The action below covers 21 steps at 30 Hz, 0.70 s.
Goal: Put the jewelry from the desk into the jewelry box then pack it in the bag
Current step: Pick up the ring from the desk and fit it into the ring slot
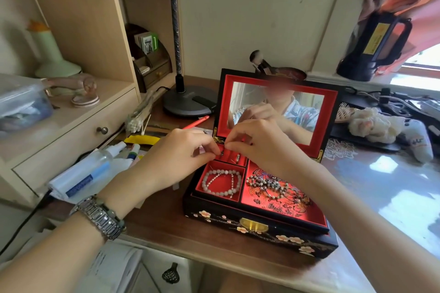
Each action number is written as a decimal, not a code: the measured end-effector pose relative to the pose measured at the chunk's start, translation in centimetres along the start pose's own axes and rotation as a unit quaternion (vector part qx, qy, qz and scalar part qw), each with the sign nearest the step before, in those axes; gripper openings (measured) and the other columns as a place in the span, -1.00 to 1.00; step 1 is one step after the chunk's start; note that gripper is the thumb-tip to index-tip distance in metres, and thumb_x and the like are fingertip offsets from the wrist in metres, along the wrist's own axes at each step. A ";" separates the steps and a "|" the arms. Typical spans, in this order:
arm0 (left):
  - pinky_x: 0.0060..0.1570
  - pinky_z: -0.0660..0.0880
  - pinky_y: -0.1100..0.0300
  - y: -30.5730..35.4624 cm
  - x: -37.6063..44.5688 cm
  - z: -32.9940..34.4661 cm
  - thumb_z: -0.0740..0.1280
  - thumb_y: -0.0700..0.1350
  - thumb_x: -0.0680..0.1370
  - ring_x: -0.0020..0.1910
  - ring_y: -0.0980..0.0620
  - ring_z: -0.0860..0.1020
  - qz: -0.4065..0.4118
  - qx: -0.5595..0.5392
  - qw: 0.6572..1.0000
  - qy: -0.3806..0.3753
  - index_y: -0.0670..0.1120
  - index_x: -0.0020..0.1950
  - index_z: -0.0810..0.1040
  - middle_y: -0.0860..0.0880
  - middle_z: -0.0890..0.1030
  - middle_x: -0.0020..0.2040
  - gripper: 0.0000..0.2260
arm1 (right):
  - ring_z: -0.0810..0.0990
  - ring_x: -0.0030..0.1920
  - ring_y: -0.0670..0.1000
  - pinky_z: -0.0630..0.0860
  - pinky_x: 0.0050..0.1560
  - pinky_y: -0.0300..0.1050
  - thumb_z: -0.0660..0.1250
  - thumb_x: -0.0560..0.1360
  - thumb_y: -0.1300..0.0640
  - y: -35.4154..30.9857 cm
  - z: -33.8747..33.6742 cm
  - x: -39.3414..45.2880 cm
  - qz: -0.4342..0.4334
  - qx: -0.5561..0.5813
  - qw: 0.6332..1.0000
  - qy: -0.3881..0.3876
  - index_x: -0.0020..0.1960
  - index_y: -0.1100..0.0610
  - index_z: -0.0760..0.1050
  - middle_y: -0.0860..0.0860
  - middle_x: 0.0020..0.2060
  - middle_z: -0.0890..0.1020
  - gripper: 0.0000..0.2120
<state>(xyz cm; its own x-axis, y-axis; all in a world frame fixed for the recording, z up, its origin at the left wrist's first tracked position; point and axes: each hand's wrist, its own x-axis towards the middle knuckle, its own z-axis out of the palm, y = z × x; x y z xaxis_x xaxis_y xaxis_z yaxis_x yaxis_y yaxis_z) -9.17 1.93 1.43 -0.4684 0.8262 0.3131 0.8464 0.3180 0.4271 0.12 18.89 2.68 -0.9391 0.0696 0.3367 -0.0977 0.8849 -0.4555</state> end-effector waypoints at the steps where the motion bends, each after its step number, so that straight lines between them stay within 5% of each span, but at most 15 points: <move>1: -0.21 0.34 0.43 0.0 0.0 0.1 0.39 -0.12 0.49 -0.18 0.30 0.49 0.000 0.000 1.000 -0.001 0.01 -0.03 0.66 0.18 0.56 -0.11 -0.90 | 0.61 -0.20 -0.11 0.52 -0.09 -0.25 0.39 0.48 0.11 0.1 0.1 0.0 0.004 0.002 1.000 -0.001 -0.06 0.12 0.66 -0.04 -0.19 0.69 -0.89; 21: -0.16 0.38 0.39 0.0 0.1 0.1 0.35 -0.08 0.51 -0.12 0.30 0.48 -0.010 -0.007 1.000 -0.017 0.02 0.01 0.65 0.22 0.51 -0.10 -0.88 | 0.63 -0.12 -0.04 0.57 -0.04 -0.03 0.33 0.52 0.11 1.4 0.6 0.1 0.037 -0.042 0.998 -0.026 -0.04 0.08 0.69 -0.01 -0.13 0.70 -0.84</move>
<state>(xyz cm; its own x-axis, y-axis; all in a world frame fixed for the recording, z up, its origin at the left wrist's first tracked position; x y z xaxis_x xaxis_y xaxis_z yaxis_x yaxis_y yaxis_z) -9.17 2.10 1.38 -0.4757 0.8351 0.2764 0.8336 0.3276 0.4448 -0.32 19.86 1.57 -0.9589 0.1138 0.2601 -0.0016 0.9139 -0.4059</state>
